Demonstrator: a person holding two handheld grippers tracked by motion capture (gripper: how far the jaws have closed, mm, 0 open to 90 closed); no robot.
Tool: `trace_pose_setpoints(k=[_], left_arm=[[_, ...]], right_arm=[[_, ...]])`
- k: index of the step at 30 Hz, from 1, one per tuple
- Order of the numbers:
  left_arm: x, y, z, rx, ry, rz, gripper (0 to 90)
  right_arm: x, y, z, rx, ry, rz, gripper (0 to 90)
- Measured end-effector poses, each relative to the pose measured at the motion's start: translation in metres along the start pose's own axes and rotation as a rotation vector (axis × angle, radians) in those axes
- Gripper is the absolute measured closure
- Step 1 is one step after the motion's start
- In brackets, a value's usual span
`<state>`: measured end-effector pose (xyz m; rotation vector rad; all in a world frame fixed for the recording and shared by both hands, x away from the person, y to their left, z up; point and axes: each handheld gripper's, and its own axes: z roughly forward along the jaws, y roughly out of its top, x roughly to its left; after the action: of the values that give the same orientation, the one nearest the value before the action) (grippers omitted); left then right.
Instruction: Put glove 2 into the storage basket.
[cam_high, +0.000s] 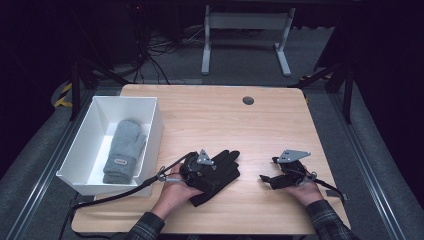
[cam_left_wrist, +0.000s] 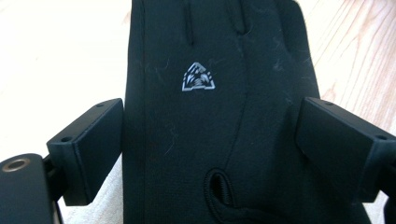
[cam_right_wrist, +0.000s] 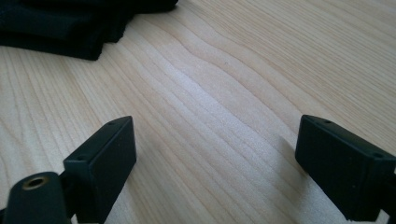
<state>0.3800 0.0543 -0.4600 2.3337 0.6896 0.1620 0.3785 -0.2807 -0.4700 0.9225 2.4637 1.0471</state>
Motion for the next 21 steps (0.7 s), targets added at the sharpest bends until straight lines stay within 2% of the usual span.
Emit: trace_pose_setpoints(k=[6,10,13,14,15,17,21], left_arm=[[0.0019,-0.0021,0.0044,0.023,-0.019,-0.017,10.8],[0.0005,-0.002,0.0032,0.018,-0.027,-0.004,16.4],[-0.0003,-0.0014,0.0013,0.021,-0.044,0.004,28.1],[-0.0017,-0.0013,0.0001,0.022,-0.056,0.005,28.1],[-0.002,-0.0007,-0.0017,0.024,-0.077,0.006,42.9],[-0.0015,-0.0006,-0.0027,0.028,-0.104,0.003,56.3],[-0.0015,-0.0002,-0.0037,0.031,-0.129,-0.006,68.0]], right_arm=[[0.0,0.0,0.0,0.0,0.0,0.0,12.7],[0.0,0.0,0.0,0.0,0.0,0.0,12.7],[0.0,0.0,0.0,0.0,0.0,0.0,12.7],[0.0,0.0,0.0,0.0,0.0,0.0,12.7],[0.0,0.0,0.0,0.0,0.0,0.0,12.7],[0.0,0.0,0.0,0.0,0.0,0.0,12.7],[0.0,0.0,0.0,0.0,0.0,0.0,12.7]])
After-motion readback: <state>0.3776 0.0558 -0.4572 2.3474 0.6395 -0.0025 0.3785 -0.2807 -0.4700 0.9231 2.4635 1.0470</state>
